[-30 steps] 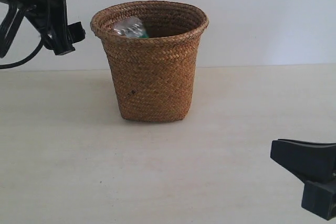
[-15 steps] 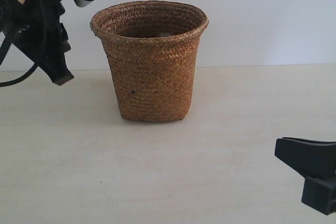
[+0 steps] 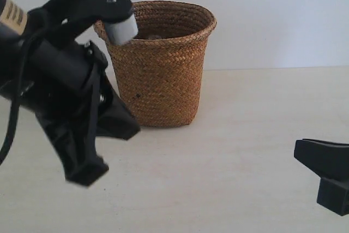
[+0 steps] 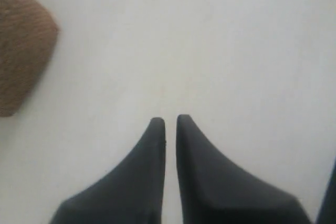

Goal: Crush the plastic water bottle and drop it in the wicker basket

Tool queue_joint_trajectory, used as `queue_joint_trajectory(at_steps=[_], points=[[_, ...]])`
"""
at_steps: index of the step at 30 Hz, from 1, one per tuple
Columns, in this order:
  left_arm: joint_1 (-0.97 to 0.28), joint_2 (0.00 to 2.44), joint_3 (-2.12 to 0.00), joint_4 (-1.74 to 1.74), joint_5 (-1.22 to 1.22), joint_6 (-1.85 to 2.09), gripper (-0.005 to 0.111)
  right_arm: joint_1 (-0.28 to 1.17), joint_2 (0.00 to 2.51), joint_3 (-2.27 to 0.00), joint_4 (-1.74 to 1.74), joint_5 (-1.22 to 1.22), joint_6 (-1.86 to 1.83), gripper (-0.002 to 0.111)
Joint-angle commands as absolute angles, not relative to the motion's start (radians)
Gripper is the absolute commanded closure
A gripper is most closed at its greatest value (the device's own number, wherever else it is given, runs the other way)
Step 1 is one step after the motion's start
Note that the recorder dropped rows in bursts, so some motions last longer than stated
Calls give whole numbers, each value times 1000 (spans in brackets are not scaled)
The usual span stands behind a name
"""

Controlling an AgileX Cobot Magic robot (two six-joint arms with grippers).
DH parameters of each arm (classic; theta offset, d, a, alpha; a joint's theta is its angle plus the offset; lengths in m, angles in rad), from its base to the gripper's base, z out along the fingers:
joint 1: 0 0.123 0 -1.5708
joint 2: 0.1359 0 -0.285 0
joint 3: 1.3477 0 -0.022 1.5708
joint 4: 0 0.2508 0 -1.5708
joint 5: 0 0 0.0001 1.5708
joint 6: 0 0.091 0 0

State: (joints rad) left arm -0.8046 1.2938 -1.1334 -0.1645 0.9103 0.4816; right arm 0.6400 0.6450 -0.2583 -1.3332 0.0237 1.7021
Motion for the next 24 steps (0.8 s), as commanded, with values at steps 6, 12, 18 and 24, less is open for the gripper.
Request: queue_joint_trajectory(at_steps=[6,12,18,24], points=[[-920,1144,-908,-331,753,486,103,638,568,-256,-1343,116,1690,107],[-930,1025,-874,-550,617,532,103,638,568,-256,-1343,116,1690,107],[-930,959,-874,-606,625,532,103,638,568,-256,-1343,116,1690,107],[-930,938,-874,-606,625,532,103,638,568,-256,-1343,116,1690,107]])
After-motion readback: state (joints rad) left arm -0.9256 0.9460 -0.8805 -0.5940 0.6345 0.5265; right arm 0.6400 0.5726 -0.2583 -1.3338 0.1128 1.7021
